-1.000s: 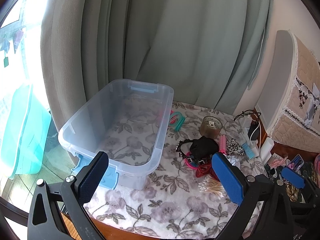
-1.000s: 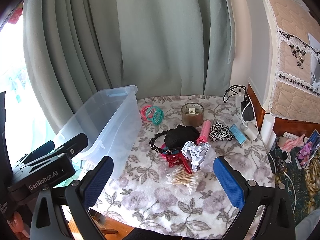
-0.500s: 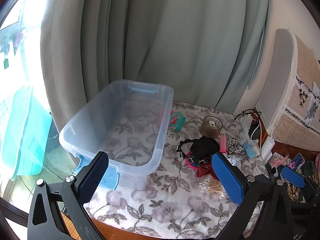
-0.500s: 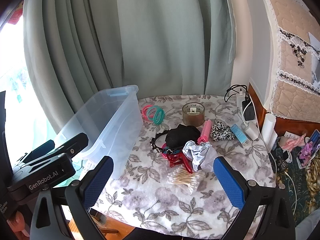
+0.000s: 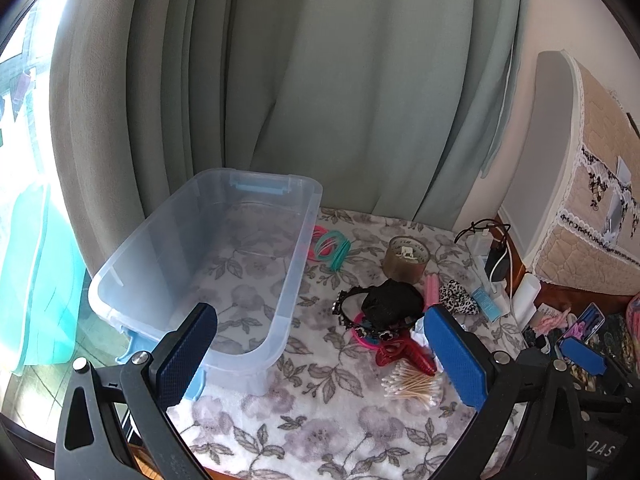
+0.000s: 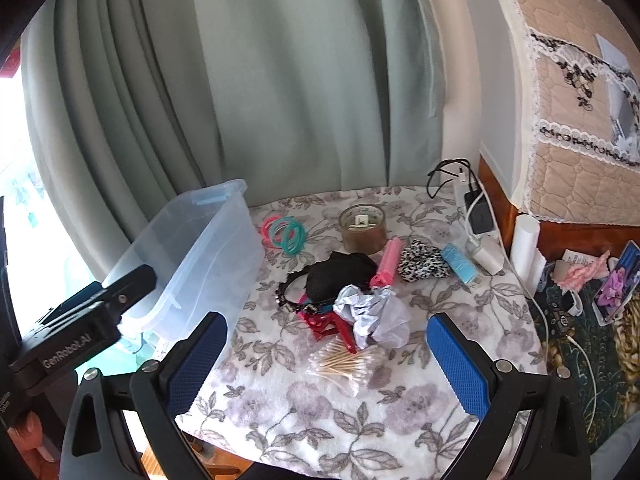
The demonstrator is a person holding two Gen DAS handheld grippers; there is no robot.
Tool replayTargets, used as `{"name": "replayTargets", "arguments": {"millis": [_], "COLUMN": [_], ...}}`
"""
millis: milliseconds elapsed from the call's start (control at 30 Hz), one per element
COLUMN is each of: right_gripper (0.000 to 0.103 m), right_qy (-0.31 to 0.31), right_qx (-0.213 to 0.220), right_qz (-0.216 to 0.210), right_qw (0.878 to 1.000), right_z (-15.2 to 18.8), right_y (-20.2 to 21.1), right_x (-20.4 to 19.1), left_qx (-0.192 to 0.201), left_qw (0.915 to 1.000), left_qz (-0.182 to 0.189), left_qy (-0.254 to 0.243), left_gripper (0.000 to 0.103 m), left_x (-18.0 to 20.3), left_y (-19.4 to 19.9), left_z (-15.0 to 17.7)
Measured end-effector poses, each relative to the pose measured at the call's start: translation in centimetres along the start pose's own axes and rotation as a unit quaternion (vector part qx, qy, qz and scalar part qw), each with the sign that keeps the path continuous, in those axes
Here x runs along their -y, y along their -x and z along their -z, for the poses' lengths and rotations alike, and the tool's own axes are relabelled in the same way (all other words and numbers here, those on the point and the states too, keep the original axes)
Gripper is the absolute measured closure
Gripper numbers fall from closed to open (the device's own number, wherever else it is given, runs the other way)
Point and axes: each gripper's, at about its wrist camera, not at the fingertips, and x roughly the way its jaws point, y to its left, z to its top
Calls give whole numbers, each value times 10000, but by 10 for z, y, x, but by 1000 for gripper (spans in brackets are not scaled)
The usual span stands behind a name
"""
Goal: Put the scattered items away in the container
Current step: 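Lower the left gripper onto the cotton swab bag while the right gripper closes on crumpled paper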
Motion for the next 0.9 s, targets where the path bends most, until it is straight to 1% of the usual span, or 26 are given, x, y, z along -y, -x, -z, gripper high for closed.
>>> {"name": "replayTargets", "arguments": {"millis": [100, 267, 333, 467, 533, 600, 733, 900], "right_gripper": [1, 1, 1, 1, 1, 2, 2, 2], "right_qy": [-273, -579, -720, -930, -941, -861, -755, -767], "right_qx": [-90, -355, -458, -691, -824, -947, -1109, -1301], "right_qz": [87, 355, 393, 473, 410, 296, 32, -89], "right_qw": [9996, 9971, 9956, 9921, 9913, 9913, 9909, 9885], "right_z": [0, 6, 9, 13, 15, 18, 22, 22], "right_y": [-7, -24, -32, -49, -59, -69, -84, -108], "right_x": [24, 60, 74, 92, 95, 93, 89, 92], "left_qx": [-219, -695, -886, -1311, -1502, -1731, -1941, -2115], "left_qw": [9991, 9952, 9926, 9879, 9853, 9811, 9754, 9706], "left_qz": [367, 600, 686, 574, 592, 686, 754, 619], "left_qy": [-47, -340, -459, -590, -559, -528, -717, -972], "left_gripper": [0, 0, 0, 0, 0, 0, 0, 0], "left_x": [17, 48, 60, 69, 71, 72, 84, 93], "left_y": [-13, -41, -53, -79, -93, -106, -124, -145], "left_z": [2, 19, 26, 44, 56, 69, 89, 105]}}
